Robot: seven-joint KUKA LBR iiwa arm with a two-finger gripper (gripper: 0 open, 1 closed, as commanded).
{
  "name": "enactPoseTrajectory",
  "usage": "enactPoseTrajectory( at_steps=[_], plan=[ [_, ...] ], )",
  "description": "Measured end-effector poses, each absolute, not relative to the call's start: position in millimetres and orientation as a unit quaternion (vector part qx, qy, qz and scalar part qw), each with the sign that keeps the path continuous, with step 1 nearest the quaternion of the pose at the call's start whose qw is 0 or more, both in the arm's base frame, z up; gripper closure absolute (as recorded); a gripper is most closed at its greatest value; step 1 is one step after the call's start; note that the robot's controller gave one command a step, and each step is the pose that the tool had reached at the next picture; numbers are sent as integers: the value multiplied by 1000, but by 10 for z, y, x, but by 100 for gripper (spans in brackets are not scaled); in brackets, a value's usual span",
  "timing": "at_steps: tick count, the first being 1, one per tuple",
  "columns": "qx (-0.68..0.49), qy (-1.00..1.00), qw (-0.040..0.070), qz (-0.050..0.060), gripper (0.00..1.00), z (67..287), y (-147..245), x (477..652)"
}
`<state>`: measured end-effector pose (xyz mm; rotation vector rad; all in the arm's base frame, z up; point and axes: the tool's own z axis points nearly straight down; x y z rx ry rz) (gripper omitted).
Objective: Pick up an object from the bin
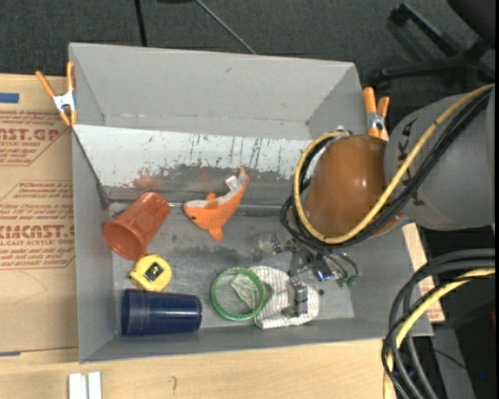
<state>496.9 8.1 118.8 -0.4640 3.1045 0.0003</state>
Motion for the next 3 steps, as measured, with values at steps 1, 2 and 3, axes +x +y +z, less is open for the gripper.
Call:
enactPoseTrajectory(
  at_steps=[1, 2, 3],
  plan=[
    [-178, 984, 0, 1, 100, 696, 284, 5072],
    [-178, 984, 0, 0, 100, 696, 283, 5072],
    [-180, 984, 0, 1, 100, 698, 255, 5066]
  ],
)
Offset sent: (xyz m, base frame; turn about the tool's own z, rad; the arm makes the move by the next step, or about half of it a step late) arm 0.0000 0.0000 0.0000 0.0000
